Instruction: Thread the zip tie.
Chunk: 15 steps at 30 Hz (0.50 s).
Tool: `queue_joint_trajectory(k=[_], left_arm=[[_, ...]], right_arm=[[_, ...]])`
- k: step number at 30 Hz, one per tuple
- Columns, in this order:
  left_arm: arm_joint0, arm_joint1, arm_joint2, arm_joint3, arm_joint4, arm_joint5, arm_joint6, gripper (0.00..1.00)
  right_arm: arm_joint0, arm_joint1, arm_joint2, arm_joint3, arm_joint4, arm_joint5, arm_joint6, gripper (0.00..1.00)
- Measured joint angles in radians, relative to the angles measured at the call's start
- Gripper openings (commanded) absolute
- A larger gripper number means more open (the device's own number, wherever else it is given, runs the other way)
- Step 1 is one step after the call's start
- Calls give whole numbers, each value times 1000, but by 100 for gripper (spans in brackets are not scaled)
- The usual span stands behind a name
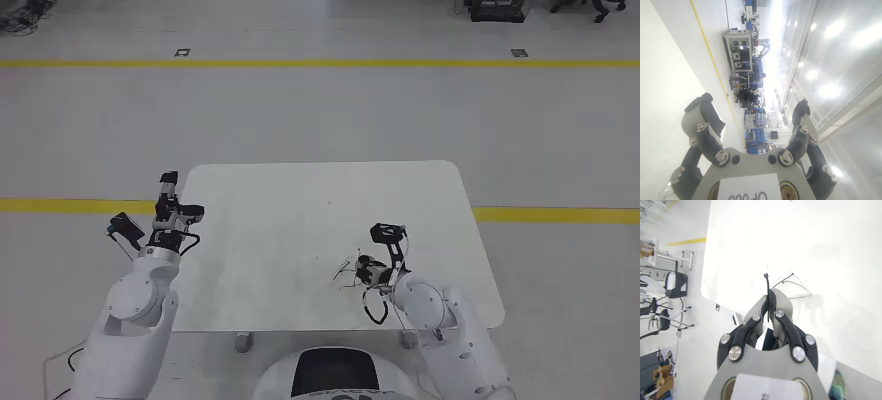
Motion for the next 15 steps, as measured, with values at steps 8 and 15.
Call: queue_joint_trajectory(k=[8,15], left_arm=[[0,0,0,0,0,0,0,100],[0,0,0,0,0,0,0,100]], right_arm=[[-26,2,5,-37,187,10,-68,0],[8,-1,-7,9,383,11,-113,0]])
